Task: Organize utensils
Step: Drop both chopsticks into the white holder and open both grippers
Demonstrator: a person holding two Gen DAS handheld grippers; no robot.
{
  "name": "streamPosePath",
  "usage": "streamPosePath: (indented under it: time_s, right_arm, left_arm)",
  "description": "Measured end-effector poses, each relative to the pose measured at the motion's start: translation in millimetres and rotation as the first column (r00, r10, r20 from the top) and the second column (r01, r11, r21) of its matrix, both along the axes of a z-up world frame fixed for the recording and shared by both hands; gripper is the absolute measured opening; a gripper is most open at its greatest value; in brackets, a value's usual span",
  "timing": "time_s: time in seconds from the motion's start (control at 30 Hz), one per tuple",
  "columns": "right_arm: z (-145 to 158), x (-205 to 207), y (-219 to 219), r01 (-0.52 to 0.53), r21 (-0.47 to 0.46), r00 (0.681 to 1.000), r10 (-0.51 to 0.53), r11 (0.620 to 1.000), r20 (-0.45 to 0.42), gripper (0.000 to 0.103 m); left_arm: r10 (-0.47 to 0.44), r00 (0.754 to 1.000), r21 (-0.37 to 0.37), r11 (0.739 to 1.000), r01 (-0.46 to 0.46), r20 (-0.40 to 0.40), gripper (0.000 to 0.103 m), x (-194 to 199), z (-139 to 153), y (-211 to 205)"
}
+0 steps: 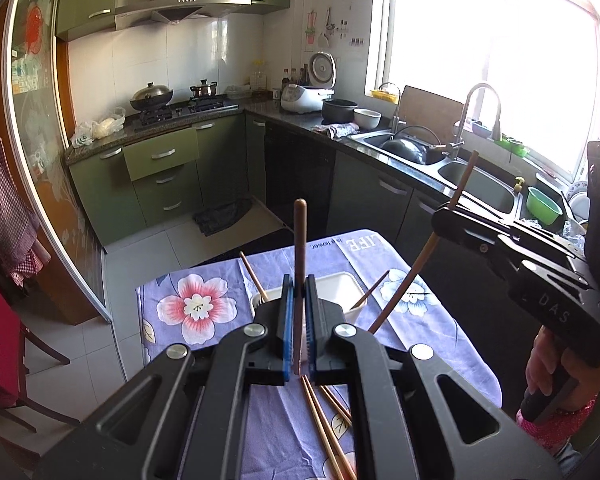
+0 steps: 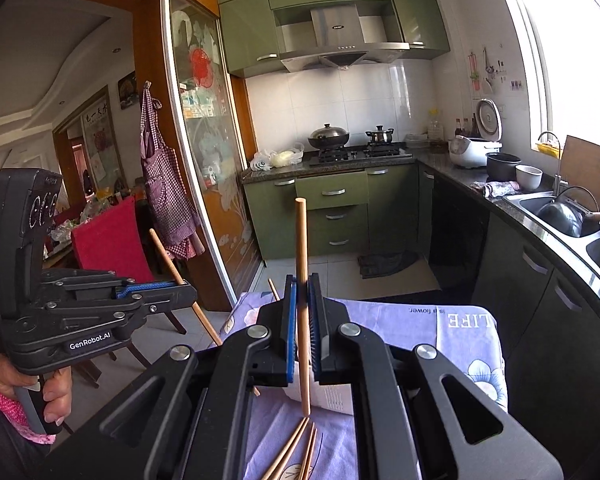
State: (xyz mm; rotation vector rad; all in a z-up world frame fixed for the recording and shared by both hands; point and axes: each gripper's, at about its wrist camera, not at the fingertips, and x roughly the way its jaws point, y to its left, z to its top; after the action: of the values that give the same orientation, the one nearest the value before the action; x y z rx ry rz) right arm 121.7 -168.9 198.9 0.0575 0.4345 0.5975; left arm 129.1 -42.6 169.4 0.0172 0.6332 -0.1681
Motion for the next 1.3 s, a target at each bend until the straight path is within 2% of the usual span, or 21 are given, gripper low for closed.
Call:
streamPosePath:
  time_s: [0.2,0.37,0.5,0.63,0.77,0.87,1.07,1.3]
  right_arm:
    - [31.0,28.0,8.7,0.045,0.014,0.998,-0.045,0.999,0.033,0.007]
    - [36.0,59.1,18.7,0.094,-0.012,0.995,-0.094,0.995,0.033,0.007]
    - [14.2,85.4,25.4,0.112,-0.033,0.994,-0.112,0.993,-0.015,0.007]
    - [-24.8,104.9,36.0,0.106,-0.076,0.991,-0.112,0.991,-0.076,0.007]
    - [-61.0,111.4,43.7,0.095,-0.104,0.988,-0.106,0.990,-0.116,0.007]
    - [-77.5,113.3,45.6,0.090,-0.112,0.986,-0.105,0.990,-0.132,0.007]
    - [-90.7,105.4,44.4,0.075,-0.115,0.985,-0.091,0.991,-0.145,0.008]
    - [-79.6,88.9,35.7,0.075,-0.090,0.989,-0.086,0.993,-0.124,0.008]
  left_arm:
    - [0.016,0.998,-0.013,1.000,-0.015,0.057,0.006,22.6,24.5,-1.7]
    - [0.048,0.997,-0.019,0.999,-0.046,0.068,0.006,48.0,23.6,1.4]
    - [0.061,0.998,-0.014,0.998,-0.061,0.015,0.006,70.1,-0.1,3.3]
    - [0.064,0.997,-0.007,0.998,-0.064,-0.050,0.006,87.1,-27.9,5.0]
    - [0.064,0.993,0.006,0.998,-0.064,-0.095,0.006,94.5,-50.7,4.4]
    - [0.064,0.991,0.015,0.998,-0.062,-0.116,0.006,96.2,-62.7,4.0]
    - [0.065,0.989,0.019,0.998,-0.063,-0.132,0.006,93.8,-71.5,3.6]
    - [0.064,0.990,0.027,0.998,-0.061,-0.122,0.009,86.1,-64.9,-1.1]
